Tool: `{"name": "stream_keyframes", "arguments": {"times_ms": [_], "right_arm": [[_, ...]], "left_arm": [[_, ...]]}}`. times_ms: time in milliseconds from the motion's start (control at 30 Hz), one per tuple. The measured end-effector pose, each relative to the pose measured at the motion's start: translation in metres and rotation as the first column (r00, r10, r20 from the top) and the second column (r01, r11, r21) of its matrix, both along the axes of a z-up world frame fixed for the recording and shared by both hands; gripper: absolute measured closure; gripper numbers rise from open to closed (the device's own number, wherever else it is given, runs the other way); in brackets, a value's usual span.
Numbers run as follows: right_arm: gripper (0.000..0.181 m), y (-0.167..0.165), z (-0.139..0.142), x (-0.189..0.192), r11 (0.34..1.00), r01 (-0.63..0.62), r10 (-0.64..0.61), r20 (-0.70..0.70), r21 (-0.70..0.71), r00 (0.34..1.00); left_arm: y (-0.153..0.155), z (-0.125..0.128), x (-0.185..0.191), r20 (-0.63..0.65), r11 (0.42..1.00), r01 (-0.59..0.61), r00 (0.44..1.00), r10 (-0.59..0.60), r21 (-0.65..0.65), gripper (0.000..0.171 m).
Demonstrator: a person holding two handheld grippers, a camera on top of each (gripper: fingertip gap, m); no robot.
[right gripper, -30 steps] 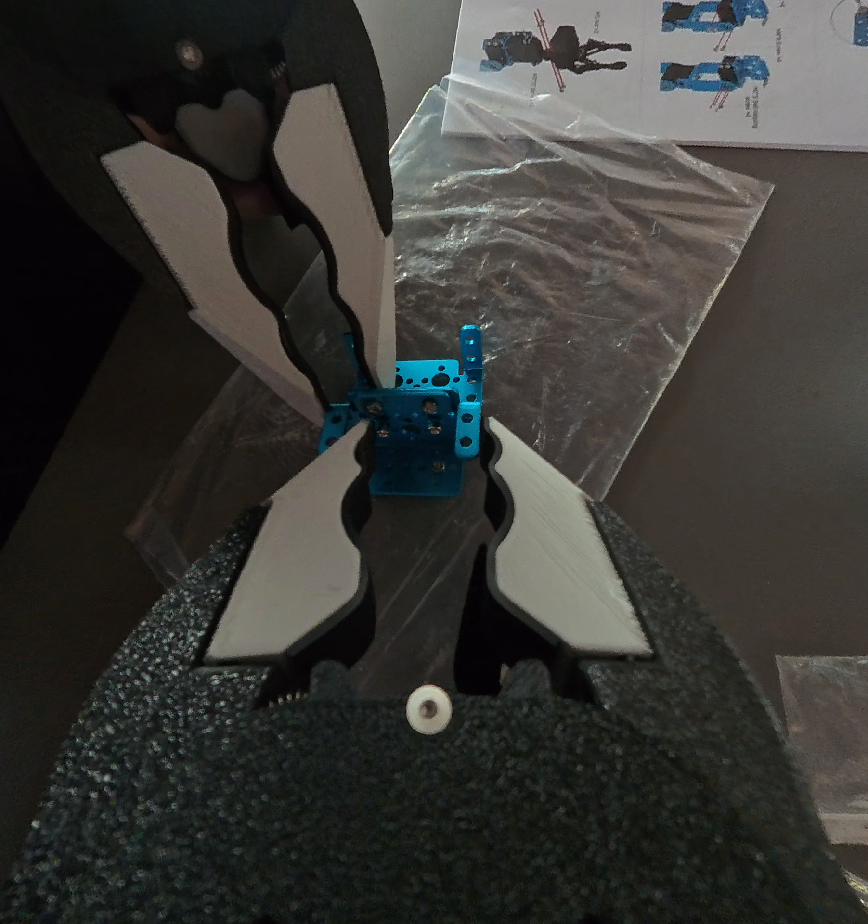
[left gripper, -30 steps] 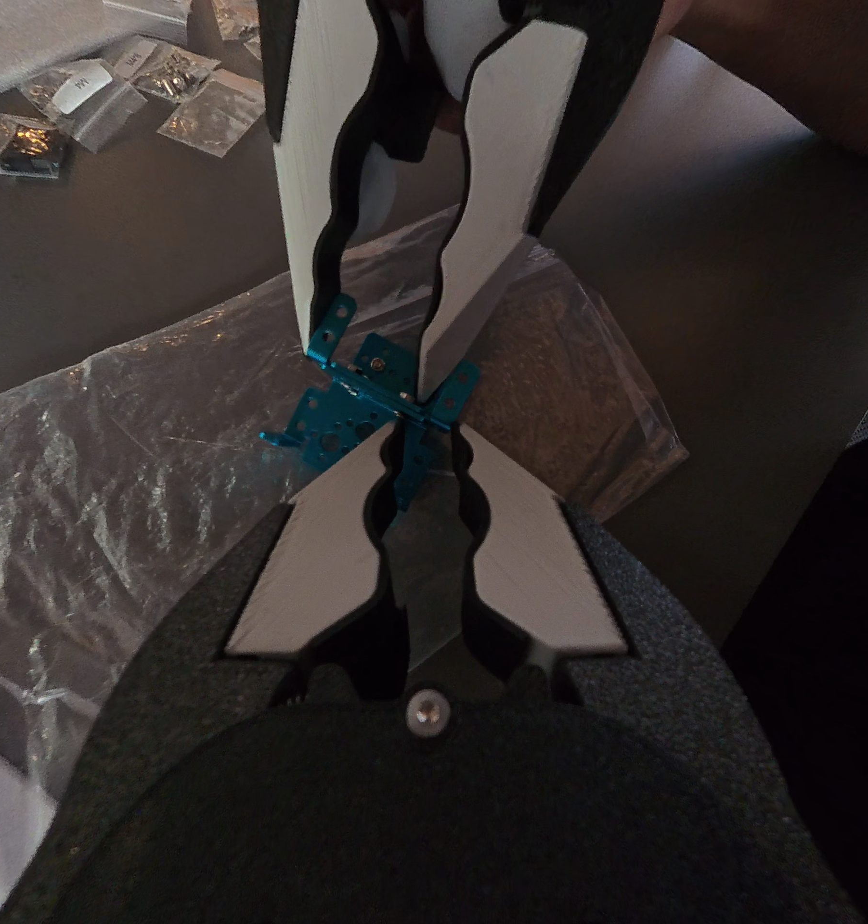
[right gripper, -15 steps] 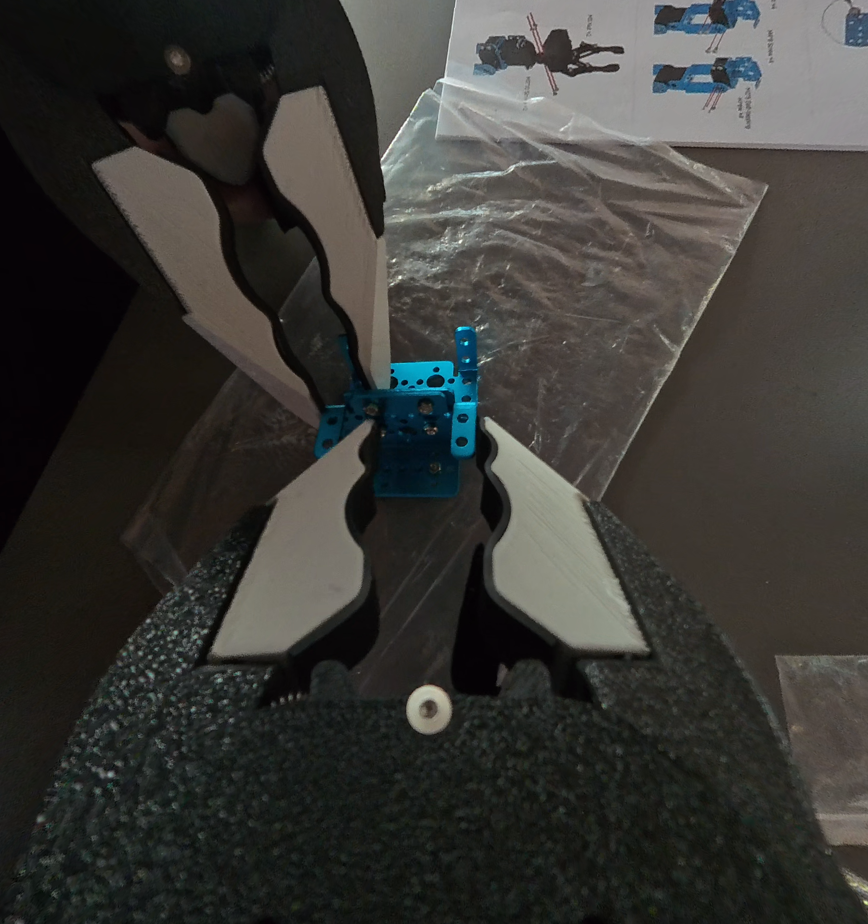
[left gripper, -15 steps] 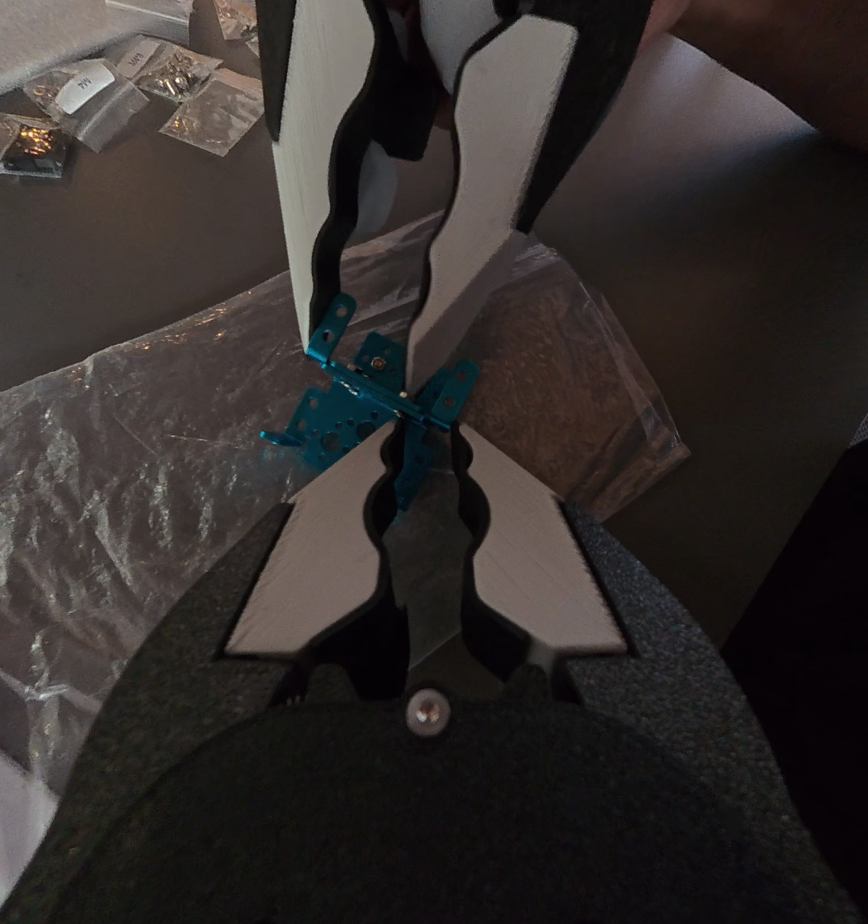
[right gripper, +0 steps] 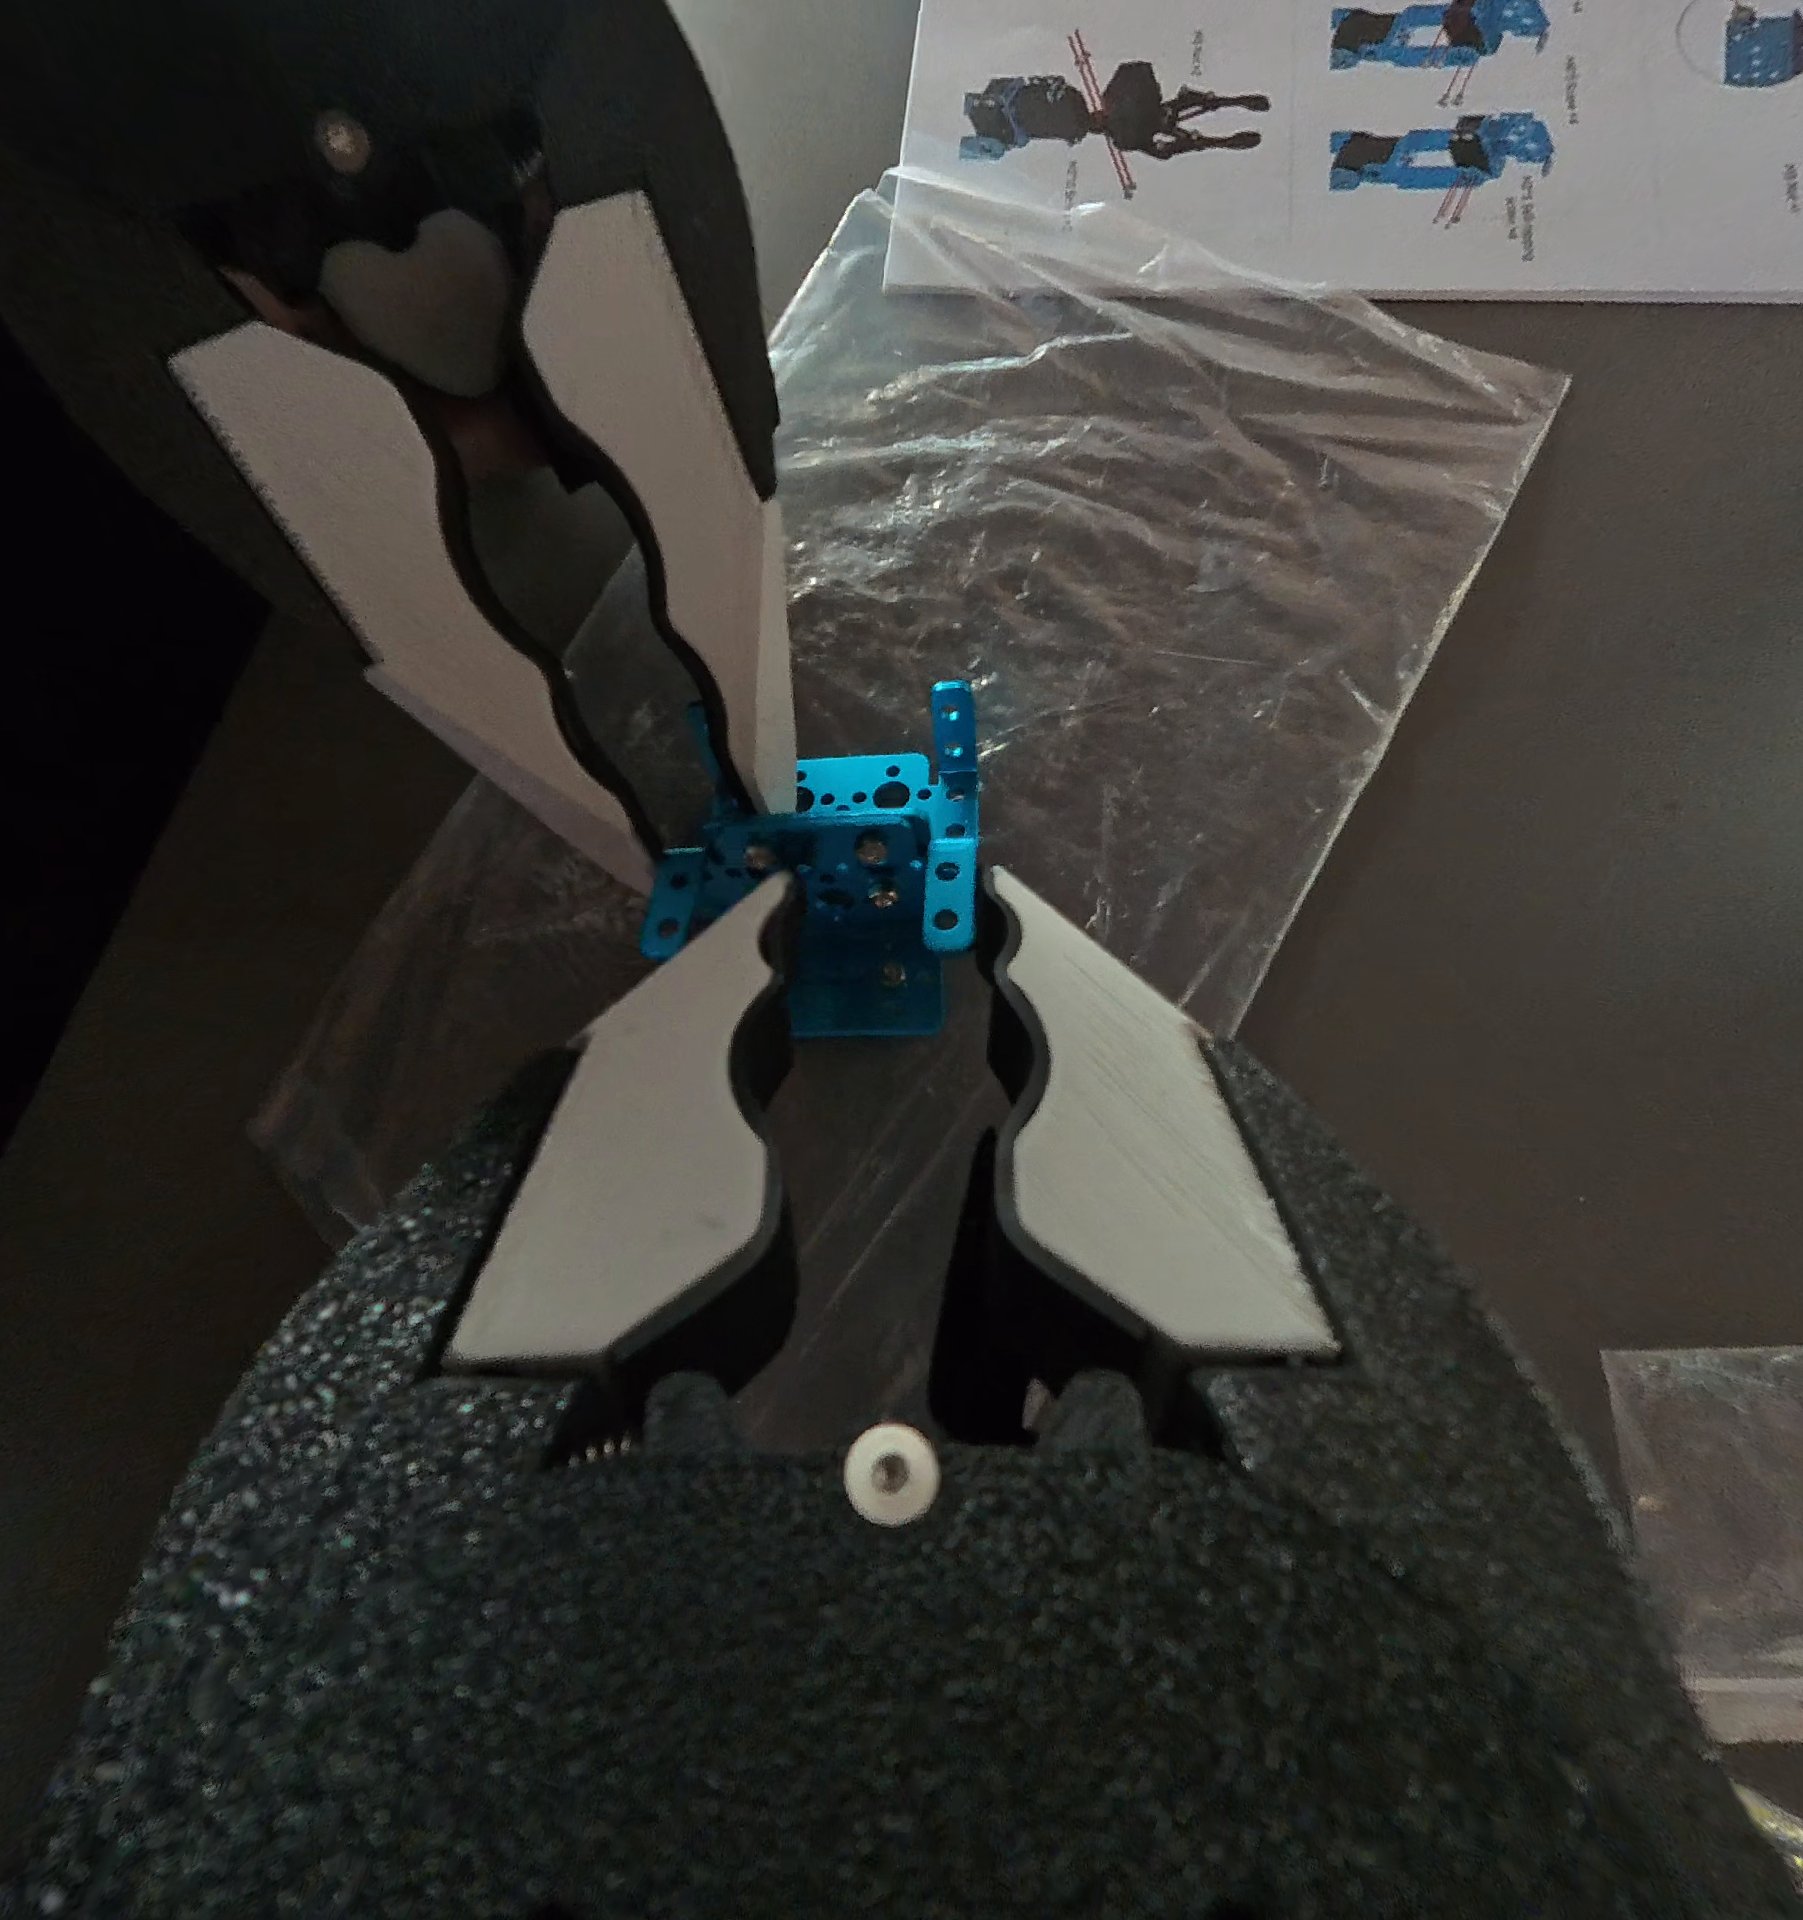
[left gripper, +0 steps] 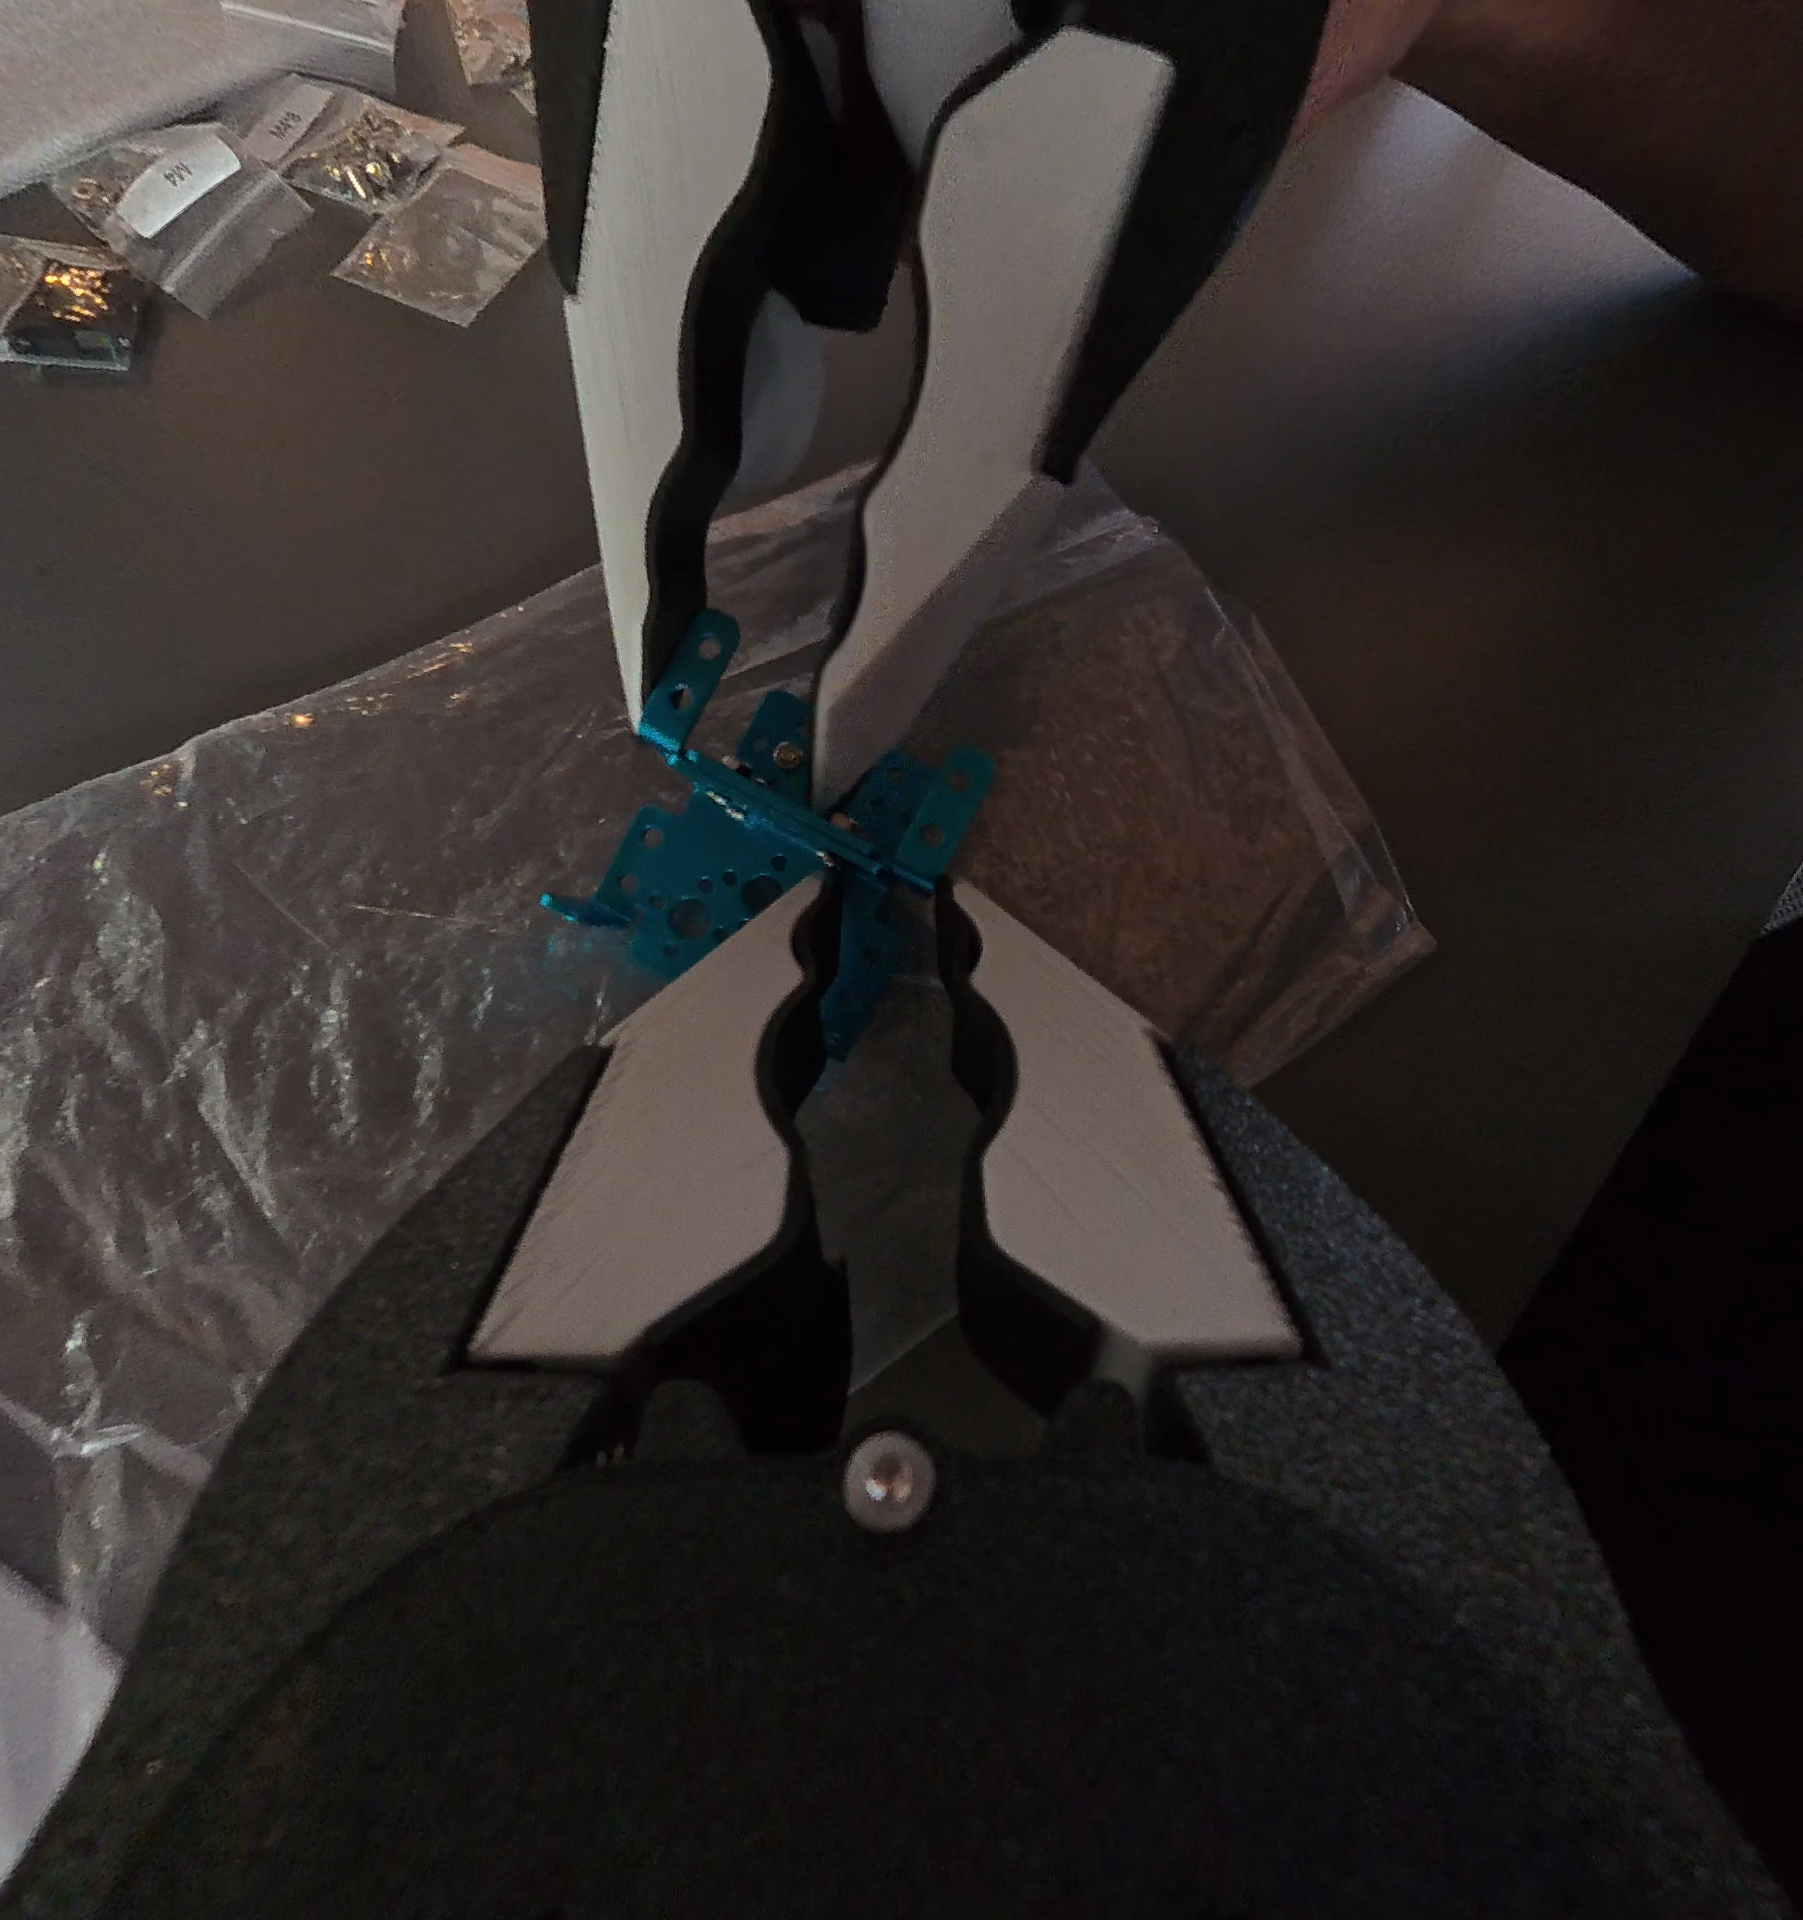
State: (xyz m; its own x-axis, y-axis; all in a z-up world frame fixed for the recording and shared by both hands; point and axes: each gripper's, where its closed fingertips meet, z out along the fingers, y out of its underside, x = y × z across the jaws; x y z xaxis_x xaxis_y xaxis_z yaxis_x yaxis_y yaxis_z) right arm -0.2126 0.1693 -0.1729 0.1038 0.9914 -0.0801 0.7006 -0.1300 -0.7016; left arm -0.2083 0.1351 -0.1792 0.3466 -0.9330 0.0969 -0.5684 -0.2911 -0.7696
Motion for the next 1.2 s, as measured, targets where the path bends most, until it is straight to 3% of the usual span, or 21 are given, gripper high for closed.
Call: {"name": "stream_keyframes", "arguments": {"times_ms": [67,167,267,533,667,1200], "right_arm": [[0.154,0.0004,0.0005,0.0009,1.0,-0.001,0.001,-0.01,-0.006,1.0],[0.141,-0.0042,0.0008,-0.0003,0.999,-0.018,0.017,-0.021,-0.027,1.0],[0.14,-0.0046,0.0003,-0.0005,1.0,-0.022,0.022,-0.014,-0.015,1.0],[0.152,-0.0013,-0.0002,0.0007,1.0,-0.011,0.011,-0.012,-0.001,1.0],[0.139,-0.0052,0.0005,-0.0004,0.999,-0.015,0.013,-0.025,-0.051,1.0],[0.149,-0.0005,-0.001,0.0009,1.0,-0.004,0.003,-0.022,-0.023,1.0]], "left_arm": [[-0.0007,-0.0002,0.0002,-0.001,1.0,0.003,1.0,-0.003,0.0,0.154],[-0.0004,0.0001,0.0001,0.002,1.0,-0.001,1.0,0.001,-0.003,0.154],[-0.0007,0.0004,0.0003,0.003,1.0,-0.001,1.0,0.001,-0.003,0.154],[-0.0021,0.0002,0.0009,0.004,1.0,0.006,1.0,-0.006,-0.008,0.153],[-0.0015,0.0005,0.0007,0.005,1.0,0.002,1.0,-0.002,-0.007,0.154],[-0.0013,0.0001,0.0006,0.001,1.0,0.006,1.0,-0.006,-0.005,0.154]]}}
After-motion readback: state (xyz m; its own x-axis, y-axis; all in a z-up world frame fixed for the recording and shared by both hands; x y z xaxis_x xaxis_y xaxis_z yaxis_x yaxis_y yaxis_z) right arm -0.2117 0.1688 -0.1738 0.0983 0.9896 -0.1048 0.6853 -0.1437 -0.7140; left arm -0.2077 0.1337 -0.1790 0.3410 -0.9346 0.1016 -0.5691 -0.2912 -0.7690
